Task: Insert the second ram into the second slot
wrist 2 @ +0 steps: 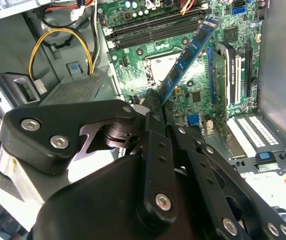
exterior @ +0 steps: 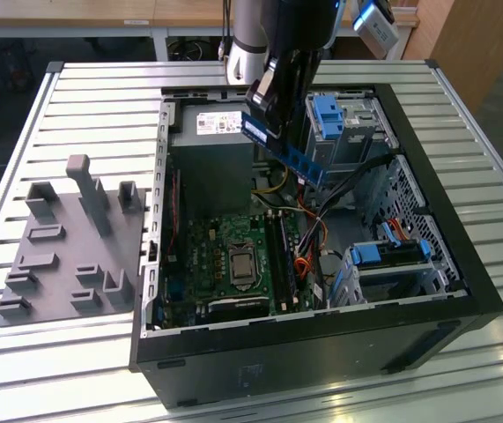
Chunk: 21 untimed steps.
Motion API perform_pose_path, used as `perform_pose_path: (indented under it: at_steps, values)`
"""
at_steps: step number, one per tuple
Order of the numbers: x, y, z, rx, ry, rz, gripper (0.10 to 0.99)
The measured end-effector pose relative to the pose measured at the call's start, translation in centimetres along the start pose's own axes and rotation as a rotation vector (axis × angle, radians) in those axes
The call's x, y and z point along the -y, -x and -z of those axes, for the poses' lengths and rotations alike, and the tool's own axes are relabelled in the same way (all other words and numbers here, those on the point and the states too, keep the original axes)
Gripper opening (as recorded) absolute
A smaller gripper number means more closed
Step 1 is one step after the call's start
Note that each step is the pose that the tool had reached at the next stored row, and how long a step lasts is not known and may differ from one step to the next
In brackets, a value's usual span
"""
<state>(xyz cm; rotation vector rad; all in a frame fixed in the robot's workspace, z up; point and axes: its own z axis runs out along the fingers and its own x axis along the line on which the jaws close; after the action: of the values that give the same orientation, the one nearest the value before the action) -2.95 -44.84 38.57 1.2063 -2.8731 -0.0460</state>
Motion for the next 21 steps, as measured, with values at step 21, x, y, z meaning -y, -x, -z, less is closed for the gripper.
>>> perform_pose_path:
  at_steps: [21]
  values:
    - [0.01,0.00,-0.02,0.0015,-0.002,-0.137,0.137]
